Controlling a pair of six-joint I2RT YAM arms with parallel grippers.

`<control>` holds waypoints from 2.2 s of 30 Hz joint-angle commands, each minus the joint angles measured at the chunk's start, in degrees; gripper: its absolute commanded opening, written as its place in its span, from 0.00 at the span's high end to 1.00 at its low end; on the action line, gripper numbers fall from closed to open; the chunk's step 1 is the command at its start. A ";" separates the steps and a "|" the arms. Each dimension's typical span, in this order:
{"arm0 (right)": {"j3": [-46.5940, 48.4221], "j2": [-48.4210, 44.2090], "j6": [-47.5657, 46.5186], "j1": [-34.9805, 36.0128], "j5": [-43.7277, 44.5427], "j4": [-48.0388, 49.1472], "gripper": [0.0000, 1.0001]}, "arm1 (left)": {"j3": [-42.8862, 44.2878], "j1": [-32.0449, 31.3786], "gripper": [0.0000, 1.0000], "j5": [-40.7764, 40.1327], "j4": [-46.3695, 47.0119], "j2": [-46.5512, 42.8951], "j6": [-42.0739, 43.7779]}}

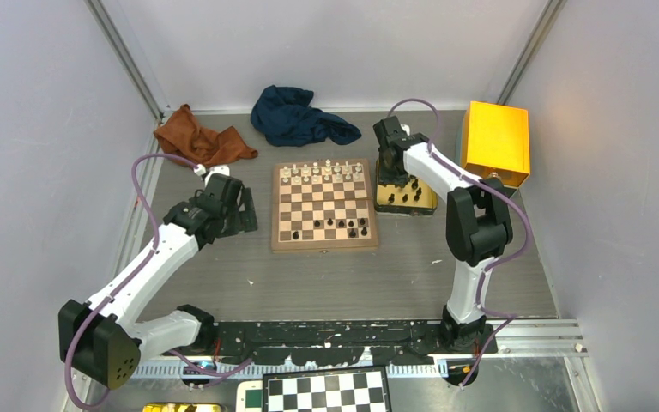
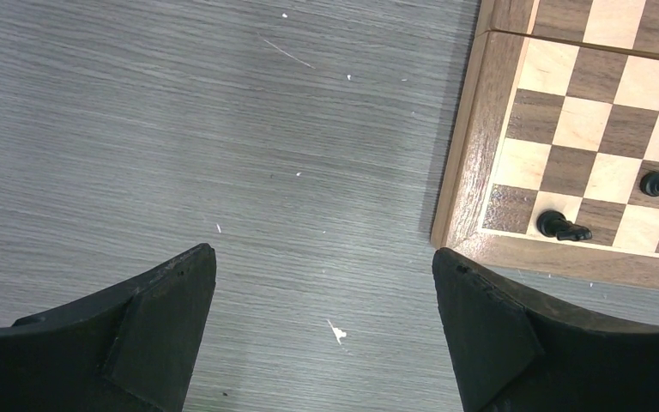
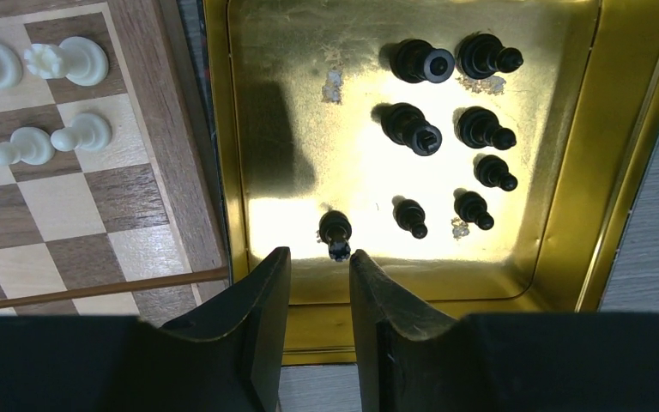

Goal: Set up the chess pieces on the board
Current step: Pick up the chess piece from the storage box.

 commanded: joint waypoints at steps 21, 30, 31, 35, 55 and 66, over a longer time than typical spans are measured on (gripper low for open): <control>-2.60 2.09 1.35 -1.95 -2.26 3.80 0.62 | 2.57 0.24 0.03 -0.53 1.70 1.07 0.85; -2.99 2.72 1.70 -2.14 -2.88 4.06 0.63 | 2.59 0.24 0.03 -0.52 1.78 1.42 0.97; -3.04 2.82 1.70 -2.14 -2.87 4.09 0.64 | 2.59 0.24 0.03 -0.48 1.78 1.50 0.94; -3.20 2.87 1.78 -2.13 -3.07 4.06 0.65 | 2.48 0.24 0.03 -0.40 1.82 1.60 0.88; -1.08 -0.70 1.09 -1.78 -0.68 1.79 0.99 | 3.39 0.32 0.03 -1.44 1.80 0.93 1.56; 8.04 -1.94 -0.14 5.65 2.47 -4.04 0.99 | 5.82 2.29 0.02 -1.48 0.47 -1.20 3.24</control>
